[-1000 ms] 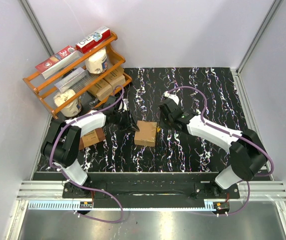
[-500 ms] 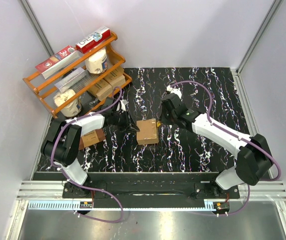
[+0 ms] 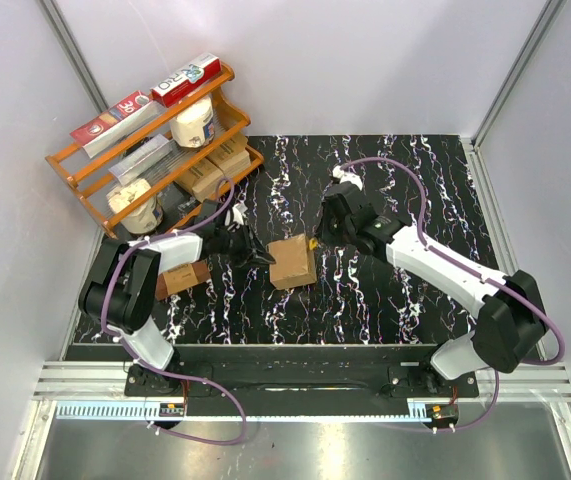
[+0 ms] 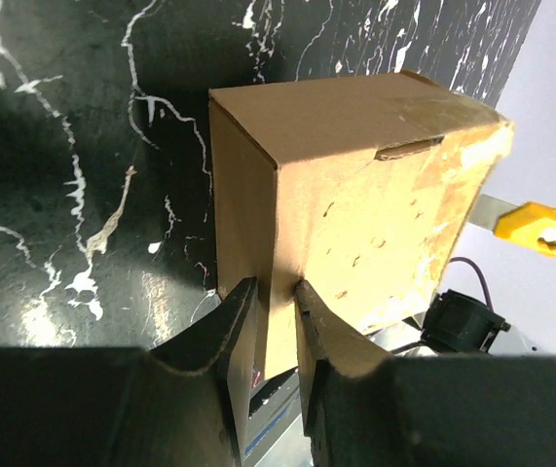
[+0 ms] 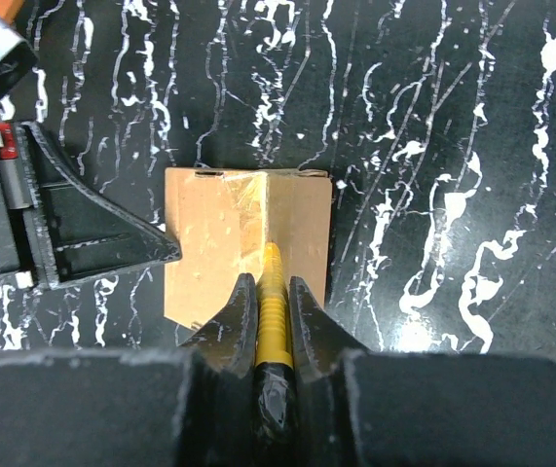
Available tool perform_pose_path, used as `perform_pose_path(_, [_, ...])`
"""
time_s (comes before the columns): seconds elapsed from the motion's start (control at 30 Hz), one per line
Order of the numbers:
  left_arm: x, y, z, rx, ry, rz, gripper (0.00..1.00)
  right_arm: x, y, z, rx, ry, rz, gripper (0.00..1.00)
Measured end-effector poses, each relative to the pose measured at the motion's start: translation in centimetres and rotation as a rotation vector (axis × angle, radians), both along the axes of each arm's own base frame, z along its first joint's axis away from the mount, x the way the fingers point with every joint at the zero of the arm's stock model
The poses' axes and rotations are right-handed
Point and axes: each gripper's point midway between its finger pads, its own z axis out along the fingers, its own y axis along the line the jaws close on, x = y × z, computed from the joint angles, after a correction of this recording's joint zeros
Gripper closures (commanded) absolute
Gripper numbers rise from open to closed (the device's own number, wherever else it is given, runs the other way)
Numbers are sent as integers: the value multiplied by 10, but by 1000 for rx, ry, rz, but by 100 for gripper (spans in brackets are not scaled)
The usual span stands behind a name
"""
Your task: Unpack the express box
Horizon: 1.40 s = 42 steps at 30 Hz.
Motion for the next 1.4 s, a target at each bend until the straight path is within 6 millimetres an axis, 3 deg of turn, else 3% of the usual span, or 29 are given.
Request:
perform_pose_path(0.27, [-6, 8, -5, -14, 26, 32, 75, -1, 14, 20, 64, -11, 46, 100])
perform_pose_path(0.47, [-10, 10, -9, -1, 44, 36, 75, -5, 26, 25, 84, -18, 78, 100])
perform_pose_path(0.73, [-14, 15, -17, 28, 72, 46, 73, -21, 59, 22, 81, -15, 159, 100])
perform_pose_path(0.97, [-15, 28, -20, 93, 66, 65, 72, -23, 68, 19, 57, -17, 179, 100])
perform_pose_path(1.17, [-5, 38, 7, 151, -18, 80, 69, -18, 66, 29, 31, -52, 184, 100])
perform_pose_path(1.4, [21, 37, 62, 145, -204, 79, 67, -27, 61, 47, 5, -102, 202, 100])
